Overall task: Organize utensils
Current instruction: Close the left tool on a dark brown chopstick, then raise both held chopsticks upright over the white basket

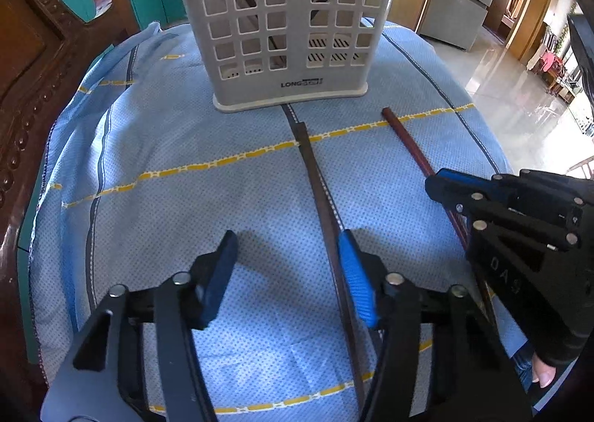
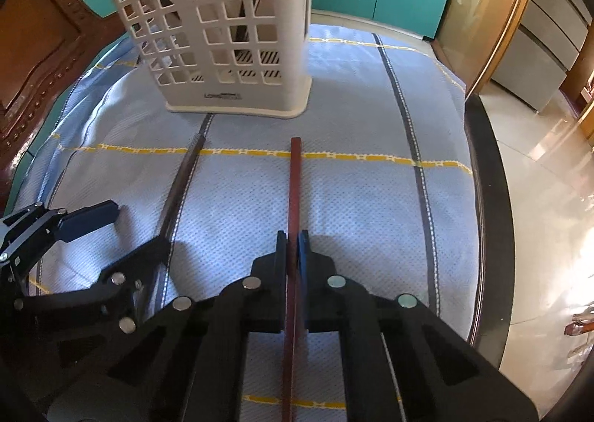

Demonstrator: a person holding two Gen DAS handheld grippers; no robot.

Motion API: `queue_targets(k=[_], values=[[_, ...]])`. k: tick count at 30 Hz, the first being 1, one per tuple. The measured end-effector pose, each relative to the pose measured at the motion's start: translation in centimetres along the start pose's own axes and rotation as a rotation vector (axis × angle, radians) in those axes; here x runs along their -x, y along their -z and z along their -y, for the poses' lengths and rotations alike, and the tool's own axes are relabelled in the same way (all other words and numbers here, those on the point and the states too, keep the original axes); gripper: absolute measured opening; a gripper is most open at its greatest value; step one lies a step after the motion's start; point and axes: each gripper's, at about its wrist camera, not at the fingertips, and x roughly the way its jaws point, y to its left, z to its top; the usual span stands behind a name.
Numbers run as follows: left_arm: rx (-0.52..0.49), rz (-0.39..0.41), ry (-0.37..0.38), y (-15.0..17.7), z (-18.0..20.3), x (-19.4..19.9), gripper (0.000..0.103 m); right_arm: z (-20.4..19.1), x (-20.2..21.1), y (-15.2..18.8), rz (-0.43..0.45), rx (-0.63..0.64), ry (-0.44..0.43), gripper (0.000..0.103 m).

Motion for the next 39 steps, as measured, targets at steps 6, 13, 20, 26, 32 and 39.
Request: queue_targets(k=[6, 13, 20, 26, 32, 39], values=[[-0.013, -0.006, 0.002, -0.2, 0.0, 0.3, 0.027, 0.7, 0.1, 0.0, -0.012, -0.021, -0.015, 0.007], [0.002, 0.0, -0.013, -0.4, -0.2, 0.1, 0.036, 0.7, 0.1, -0.2, -0.008, -0.017, 0.013, 0.013], [0.01, 0.014, -0.054, -0.7, -0.2, -0.2, 0.047, 0.3, 0.0, 0.1, 0.006, 0.008, 0.053, 0.025], [0.005, 0.019, -0.063, -0.9, -0.4, -0.3, 0.049, 0.4, 0.0, 0.1, 0.004, -0.005, 0.041, 0.025], [0.006, 0.014, -0.016, -0.8, -0.1, -0.3, 0.032, 0.5, 0.0, -0.1, -0.002, -0.009, 0.009, 0.007], [0.04, 0.053, 0.019, -0.8, -0.4, 0.6, 0.007, 1.0, 1.0, -0.3, 0.031, -0.047, -0.038, 0.006]])
